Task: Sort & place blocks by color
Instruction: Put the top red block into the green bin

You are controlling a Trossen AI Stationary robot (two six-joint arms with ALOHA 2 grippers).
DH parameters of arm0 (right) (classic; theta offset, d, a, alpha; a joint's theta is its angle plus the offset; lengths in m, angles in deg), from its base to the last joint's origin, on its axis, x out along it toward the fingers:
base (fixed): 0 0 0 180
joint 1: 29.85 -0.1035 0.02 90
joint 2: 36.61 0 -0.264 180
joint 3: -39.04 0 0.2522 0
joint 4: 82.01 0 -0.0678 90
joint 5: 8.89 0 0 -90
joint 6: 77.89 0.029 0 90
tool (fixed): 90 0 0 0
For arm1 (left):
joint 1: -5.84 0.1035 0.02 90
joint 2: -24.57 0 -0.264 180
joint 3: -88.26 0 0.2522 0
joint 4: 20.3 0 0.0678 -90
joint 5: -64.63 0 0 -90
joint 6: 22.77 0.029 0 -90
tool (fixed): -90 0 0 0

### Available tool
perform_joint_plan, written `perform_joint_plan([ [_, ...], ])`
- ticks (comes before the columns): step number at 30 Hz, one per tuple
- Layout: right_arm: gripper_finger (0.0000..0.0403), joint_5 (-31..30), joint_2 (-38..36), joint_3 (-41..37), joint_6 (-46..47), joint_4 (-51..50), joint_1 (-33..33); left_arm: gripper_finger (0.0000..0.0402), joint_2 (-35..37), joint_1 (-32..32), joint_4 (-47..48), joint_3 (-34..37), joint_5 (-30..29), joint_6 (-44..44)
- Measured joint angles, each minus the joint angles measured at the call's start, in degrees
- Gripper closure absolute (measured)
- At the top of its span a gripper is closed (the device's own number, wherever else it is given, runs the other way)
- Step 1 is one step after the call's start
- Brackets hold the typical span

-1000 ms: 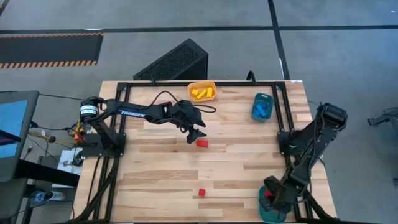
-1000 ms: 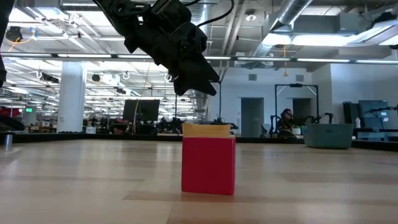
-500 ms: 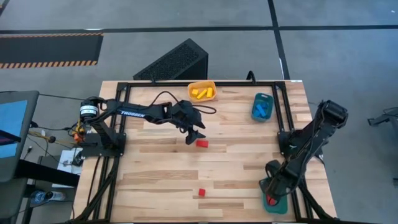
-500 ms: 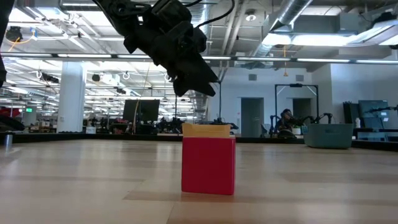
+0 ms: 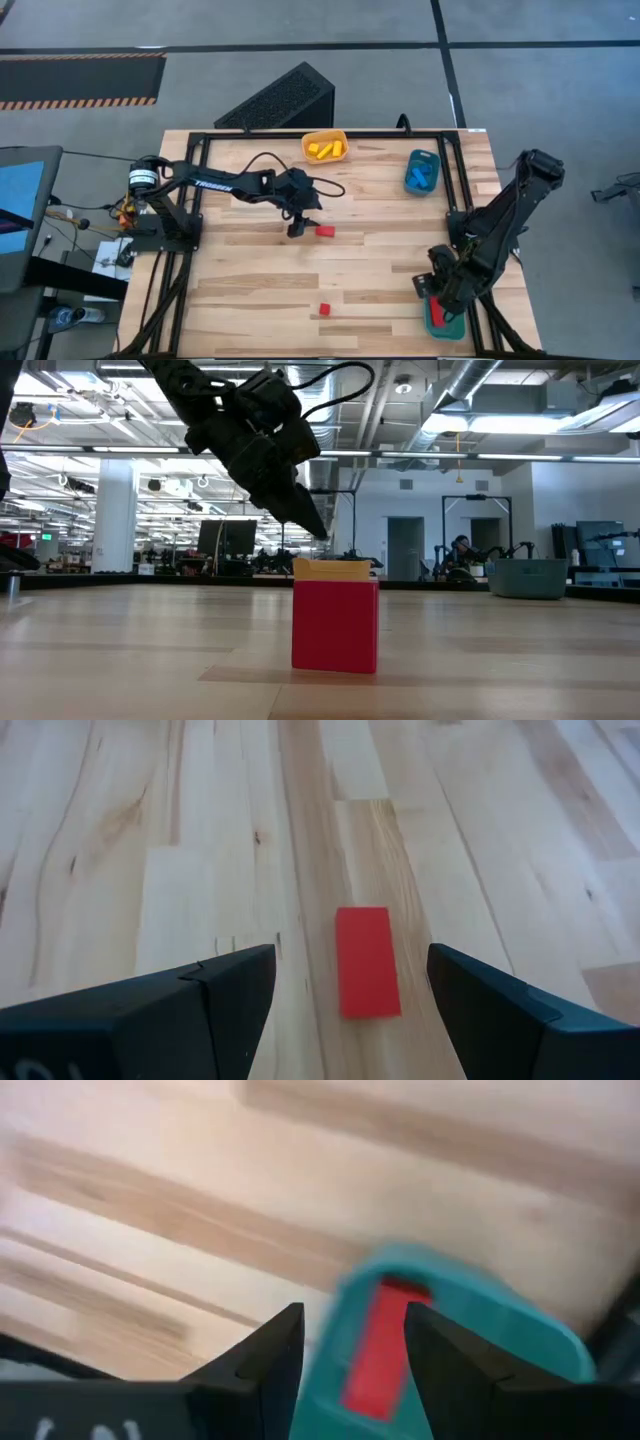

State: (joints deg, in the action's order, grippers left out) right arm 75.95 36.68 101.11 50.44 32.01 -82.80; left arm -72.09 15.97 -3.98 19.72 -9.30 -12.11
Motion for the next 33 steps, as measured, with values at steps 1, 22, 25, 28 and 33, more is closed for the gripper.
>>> perform_joint_plan([
  [1,0.0210,-1.9,-0.2,0.5,-0.3,-0.2,0.4,0.0156,0.0,0.0,-1.2,0.6,0.0,0.0],
  [22,0.0213,-17.5,3.8,12.0,-25.9,3.4,16.4,0.0156,-8.2,-2.4,-21.4,8.1,-0.1,-0.7],
  [25,0.0213,-17.5,3.9,12.2,-26.8,4.8,16.7,0.0156,-9.7,-3.1,-21.5,7.6,-4.0,-0.7],
  [28,0.0213,-17.5,3.9,12.2,-26.9,4.8,16.7,0.0156,-11.2,-3.1,-22.5,7.4,-3.9,-0.9],
  [33,0.0213,-17.5,3.9,12.2,-26.8,4.8,16.7,0.0157,-12.7,-3.1,-23.0,7.2,-3.5,-2.2],
])
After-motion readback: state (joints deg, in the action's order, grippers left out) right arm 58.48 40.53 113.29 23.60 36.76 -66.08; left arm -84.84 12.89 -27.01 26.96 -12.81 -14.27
